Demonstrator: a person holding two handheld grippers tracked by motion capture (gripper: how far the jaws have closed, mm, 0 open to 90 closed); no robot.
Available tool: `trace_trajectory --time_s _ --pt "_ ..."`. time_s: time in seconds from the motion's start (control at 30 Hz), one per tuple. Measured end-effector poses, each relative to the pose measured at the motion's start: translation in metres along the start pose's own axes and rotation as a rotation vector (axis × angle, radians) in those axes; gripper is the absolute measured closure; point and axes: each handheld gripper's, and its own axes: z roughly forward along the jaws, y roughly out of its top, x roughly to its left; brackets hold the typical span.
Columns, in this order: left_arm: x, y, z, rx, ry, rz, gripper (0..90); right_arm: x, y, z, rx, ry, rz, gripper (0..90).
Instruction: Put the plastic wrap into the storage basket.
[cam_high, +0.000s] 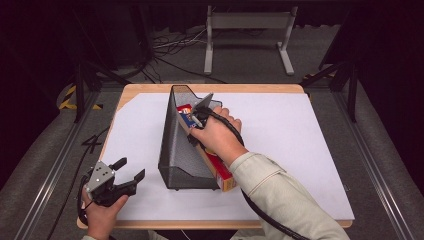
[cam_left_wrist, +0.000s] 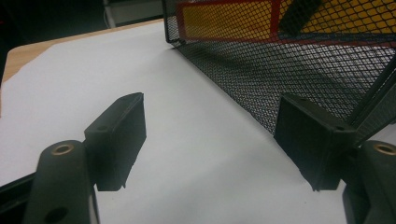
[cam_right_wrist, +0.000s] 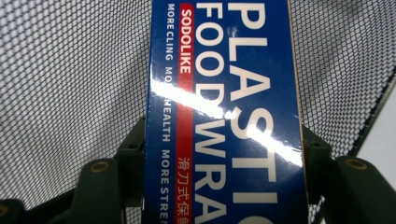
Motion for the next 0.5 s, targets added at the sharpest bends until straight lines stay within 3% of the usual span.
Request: trace_trajectory --time_s 0.1,0.23,0.3,0.33,0.37,0.5 --pt "0.000 0.000 0.000 0.001 0.002 0.000 25.8 -0.002 0.001 0.004 0.028 0.013 -0.008 38.9" --pt "-0.001 0.001 0.002 0.003 -0.003 0.001 25.8 -0.005 0.001 0.005 0.014 0.031 -0.041 35.6" --pt "-0.001 0.001 0.004 0.003 -0.006 0.001 25.8 -0.009 -0.001 0.001 -0.036 0.054 -0.051 27.1" --pt "-0.001 0.001 0.004 0.004 -0.007 0.000 25.8 -0.012 -0.002 -0.004 -0.112 0.072 -0.054 21.6" --pt "-0.001 0.001 0.004 0.004 -0.007 -0.001 25.8 -0.014 -0.004 -0.009 -0.141 0.085 -0.068 20.1" --pt "-0.002 0.001 0.005 0.009 -0.010 0.005 25.8 -0.021 -0.013 -0.026 -0.200 0.142 -0.088 18.8"
